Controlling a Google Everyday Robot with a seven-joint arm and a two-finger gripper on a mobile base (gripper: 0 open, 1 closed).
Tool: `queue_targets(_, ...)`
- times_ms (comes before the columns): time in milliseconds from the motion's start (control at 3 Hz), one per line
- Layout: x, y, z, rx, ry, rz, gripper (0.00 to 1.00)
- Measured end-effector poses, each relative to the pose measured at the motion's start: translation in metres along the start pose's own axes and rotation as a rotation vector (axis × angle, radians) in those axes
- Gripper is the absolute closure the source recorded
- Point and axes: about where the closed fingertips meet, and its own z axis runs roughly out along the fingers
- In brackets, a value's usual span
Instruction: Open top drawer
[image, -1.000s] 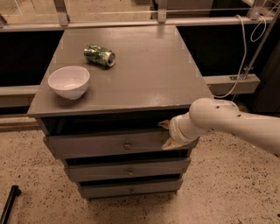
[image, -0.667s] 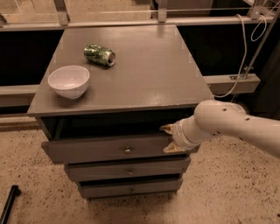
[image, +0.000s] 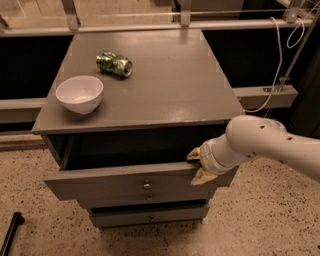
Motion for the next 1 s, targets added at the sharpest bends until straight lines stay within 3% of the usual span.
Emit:
queue_targets(333, -0.0001, -0.0001, -0.0002, 0.000, 0.000, 0.000, 0.13)
queue_targets(667, -0.0001, -0.0001, -0.0002, 0.000, 0.000, 0.000, 0.00)
queue_targets(1000, -0.0001, -0.0001, -0.0002, 0.000, 0.000, 0.000, 0.00)
